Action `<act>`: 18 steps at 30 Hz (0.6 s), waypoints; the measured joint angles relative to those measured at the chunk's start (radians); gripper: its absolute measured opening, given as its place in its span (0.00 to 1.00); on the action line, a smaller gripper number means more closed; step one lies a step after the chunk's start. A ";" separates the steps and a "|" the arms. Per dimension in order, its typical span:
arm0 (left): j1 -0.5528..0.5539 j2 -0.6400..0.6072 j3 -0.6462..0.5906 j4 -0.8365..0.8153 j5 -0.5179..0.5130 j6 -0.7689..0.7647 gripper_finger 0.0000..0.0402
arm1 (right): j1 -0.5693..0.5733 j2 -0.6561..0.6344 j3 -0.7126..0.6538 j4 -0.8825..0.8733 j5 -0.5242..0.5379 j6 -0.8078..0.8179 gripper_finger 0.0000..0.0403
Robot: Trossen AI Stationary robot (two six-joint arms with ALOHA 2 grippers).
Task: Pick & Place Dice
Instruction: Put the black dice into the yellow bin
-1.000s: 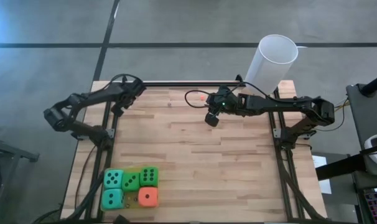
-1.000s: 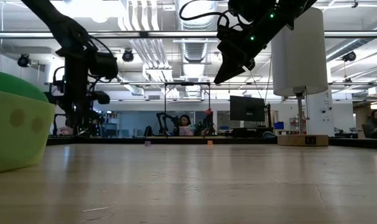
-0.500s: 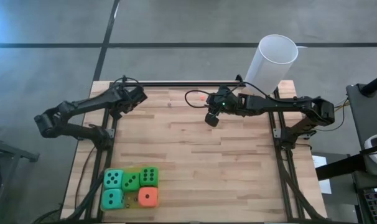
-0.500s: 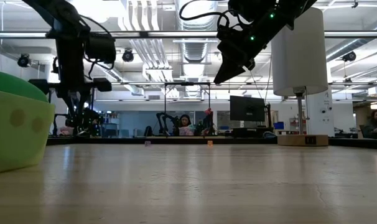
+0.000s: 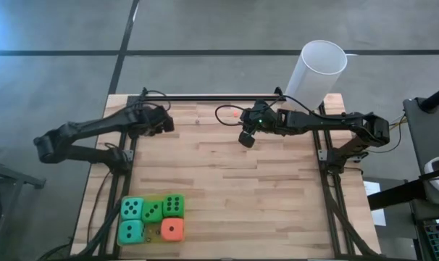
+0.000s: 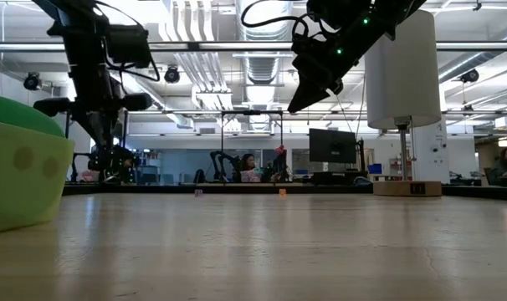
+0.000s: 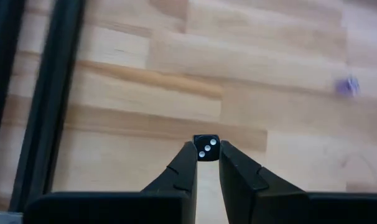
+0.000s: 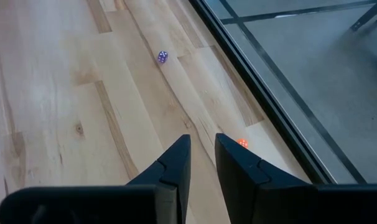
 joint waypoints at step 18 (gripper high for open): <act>0.000 -0.024 0.000 0.024 0.035 0.059 0.12 | 0.000 0.000 0.000 0.000 0.000 0.000 0.22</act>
